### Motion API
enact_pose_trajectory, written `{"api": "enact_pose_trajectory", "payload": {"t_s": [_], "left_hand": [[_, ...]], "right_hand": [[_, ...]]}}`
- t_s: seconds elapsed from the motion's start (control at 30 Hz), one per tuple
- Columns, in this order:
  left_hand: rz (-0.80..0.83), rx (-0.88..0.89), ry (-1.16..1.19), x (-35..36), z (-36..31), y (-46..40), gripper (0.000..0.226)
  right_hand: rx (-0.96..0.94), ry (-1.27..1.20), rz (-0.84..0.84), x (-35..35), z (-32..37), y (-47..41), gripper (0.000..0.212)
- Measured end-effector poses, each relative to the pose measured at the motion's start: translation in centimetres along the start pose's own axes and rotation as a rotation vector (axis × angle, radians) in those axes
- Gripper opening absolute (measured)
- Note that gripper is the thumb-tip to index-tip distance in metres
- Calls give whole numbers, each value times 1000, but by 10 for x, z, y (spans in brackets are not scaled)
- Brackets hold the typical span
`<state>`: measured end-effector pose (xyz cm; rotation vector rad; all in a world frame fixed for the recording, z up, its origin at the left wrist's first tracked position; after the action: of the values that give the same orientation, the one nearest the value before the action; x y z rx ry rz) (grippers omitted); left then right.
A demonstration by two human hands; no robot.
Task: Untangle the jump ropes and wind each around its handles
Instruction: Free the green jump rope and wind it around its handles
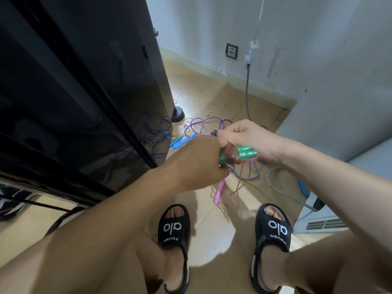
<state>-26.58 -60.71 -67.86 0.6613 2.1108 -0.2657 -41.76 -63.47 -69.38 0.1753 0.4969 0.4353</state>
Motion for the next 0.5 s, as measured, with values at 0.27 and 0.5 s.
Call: {"api": "enact_pose_trajectory", "payload": {"t_s": [0.27, 0.5], "left_hand": [[-277, -356, 305, -31, 30, -11, 28], [-233, -415, 6, -21, 65, -29, 19]], "right_hand": [[152, -29, -171, 26, -14, -8, 55], [-152, 754, -274, 61, 10, 24, 53]]}}
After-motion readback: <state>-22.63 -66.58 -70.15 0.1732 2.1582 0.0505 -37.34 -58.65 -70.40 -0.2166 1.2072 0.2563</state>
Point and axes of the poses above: each hand's wrist, its own y-axis away from the middle knuckle, its own x-axis out of the palm, z = x × y, the point moved 2 cm from there along -y, towards the middle knuckle, and after that the axes turned 5 degrees about y, right-handed, at the moved point
